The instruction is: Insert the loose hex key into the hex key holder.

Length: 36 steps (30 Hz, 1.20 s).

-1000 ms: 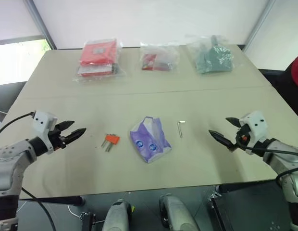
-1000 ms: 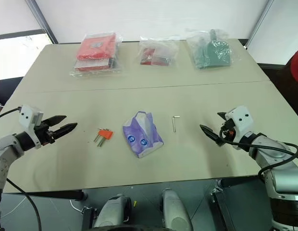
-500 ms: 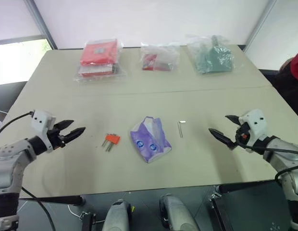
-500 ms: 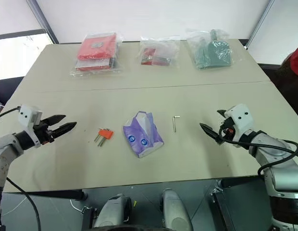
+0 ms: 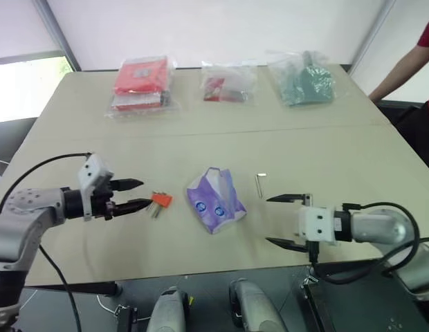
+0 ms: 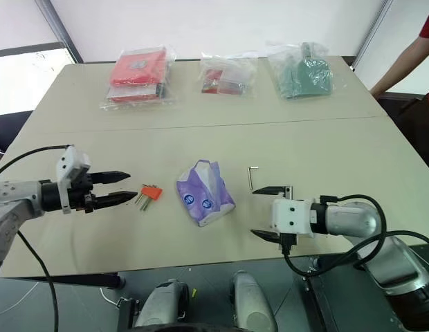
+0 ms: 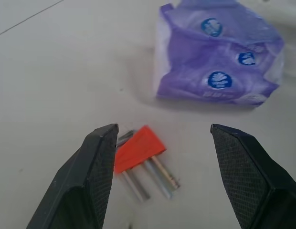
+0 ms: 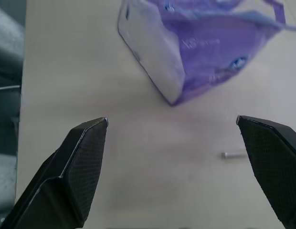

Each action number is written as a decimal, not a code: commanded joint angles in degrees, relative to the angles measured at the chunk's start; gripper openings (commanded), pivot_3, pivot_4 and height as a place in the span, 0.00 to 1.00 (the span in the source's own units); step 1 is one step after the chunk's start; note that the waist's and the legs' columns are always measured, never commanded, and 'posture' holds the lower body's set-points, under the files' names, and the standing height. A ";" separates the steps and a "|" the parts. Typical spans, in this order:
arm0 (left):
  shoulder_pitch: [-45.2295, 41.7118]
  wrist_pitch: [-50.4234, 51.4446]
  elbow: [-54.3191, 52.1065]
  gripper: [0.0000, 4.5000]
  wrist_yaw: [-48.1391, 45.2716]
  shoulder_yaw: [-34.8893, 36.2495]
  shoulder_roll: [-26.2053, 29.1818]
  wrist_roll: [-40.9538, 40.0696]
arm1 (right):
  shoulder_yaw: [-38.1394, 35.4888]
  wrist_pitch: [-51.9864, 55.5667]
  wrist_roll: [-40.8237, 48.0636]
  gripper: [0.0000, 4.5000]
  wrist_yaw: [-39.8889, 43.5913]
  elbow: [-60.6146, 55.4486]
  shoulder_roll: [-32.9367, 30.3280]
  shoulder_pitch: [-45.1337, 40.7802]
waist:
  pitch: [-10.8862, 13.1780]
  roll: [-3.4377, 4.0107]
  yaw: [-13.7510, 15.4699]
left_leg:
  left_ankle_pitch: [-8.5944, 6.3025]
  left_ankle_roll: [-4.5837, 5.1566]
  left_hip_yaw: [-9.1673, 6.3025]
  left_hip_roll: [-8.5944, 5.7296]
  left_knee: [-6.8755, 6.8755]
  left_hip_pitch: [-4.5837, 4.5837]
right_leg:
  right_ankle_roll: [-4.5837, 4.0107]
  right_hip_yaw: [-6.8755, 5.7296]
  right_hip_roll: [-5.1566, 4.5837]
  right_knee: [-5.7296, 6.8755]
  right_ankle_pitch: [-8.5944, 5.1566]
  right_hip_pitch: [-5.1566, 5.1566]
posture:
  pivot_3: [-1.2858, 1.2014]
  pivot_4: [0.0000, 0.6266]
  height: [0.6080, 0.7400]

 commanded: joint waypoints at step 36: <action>0.82 -3.12 -2.11 0.73 2.70 -2.24 -2.56 3.99 | 8.03 -23.98 -16.50 0.00 -14.43 22.16 15.10 -16.26 | 0.01 0.00 0.10 | 0.01 0.00 -0.03 0.00 0.47 0.03 | -0.02 0.02 0.01 0.64 -0.04 -0.02 | 0.52 0.24 1.00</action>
